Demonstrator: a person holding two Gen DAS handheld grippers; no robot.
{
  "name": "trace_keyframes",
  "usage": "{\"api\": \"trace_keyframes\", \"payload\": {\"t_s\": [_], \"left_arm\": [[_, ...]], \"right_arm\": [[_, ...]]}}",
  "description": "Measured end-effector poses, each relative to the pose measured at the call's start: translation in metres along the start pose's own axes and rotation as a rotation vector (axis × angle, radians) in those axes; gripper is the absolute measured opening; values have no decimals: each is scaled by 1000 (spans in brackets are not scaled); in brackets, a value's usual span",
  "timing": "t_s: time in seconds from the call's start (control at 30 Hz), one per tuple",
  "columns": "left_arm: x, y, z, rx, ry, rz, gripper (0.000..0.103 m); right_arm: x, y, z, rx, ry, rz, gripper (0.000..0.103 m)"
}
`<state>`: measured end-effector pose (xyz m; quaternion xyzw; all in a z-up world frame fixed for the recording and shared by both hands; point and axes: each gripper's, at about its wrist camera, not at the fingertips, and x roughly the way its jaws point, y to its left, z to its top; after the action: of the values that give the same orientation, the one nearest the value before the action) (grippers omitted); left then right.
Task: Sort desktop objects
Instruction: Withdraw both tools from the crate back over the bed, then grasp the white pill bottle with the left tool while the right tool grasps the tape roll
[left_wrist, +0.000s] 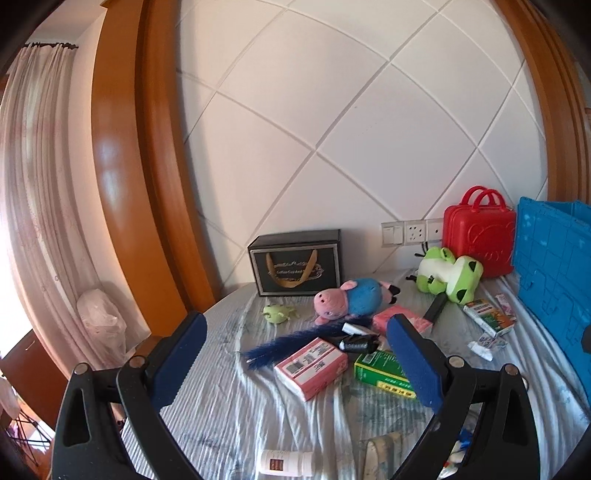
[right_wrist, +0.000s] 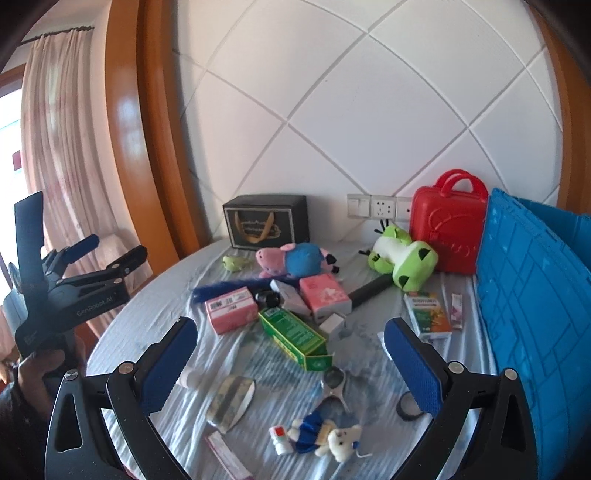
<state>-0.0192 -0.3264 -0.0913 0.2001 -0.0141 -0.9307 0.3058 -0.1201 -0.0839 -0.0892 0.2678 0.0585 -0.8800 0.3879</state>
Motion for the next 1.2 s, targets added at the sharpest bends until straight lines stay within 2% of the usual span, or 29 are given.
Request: {"api": "trace_keyframes", "payload": {"t_s": [0.3, 0.47, 0.57, 0.7, 0.77, 0.87, 0.97, 1.03, 1.07, 1.2], "left_arm": [[9, 46, -97, -16, 163, 106, 99], [22, 62, -134, -32, 243, 110, 99], [40, 59, -148, 7, 272, 44, 99], [65, 47, -153, 150, 296, -61, 99], [70, 42, -152, 202, 290, -146, 99], [76, 32, -156, 307, 271, -268, 99], [90, 30, -164, 369, 291, -385, 99], [100, 31, -169, 392, 309, -439, 99], [105, 32, -171, 397, 313, -465, 99], [123, 34, -176, 445, 332, -590, 99]], "right_arm": [[85, -14, -44, -135, 209, 104, 103], [143, -2, -55, -176, 306, 164, 103], [177, 9, -55, -242, 361, 169, 103], [220, 13, -52, -285, 436, 183, 103], [235, 15, -53, -270, 485, 212, 103], [241, 22, -67, -184, 567, 259, 103], [245, 39, -90, -82, 643, 240, 103], [248, 47, -105, 44, 672, 262, 103], [251, 51, -114, 105, 700, 253, 103], [264, 63, -135, 173, 756, 182, 103]]}}
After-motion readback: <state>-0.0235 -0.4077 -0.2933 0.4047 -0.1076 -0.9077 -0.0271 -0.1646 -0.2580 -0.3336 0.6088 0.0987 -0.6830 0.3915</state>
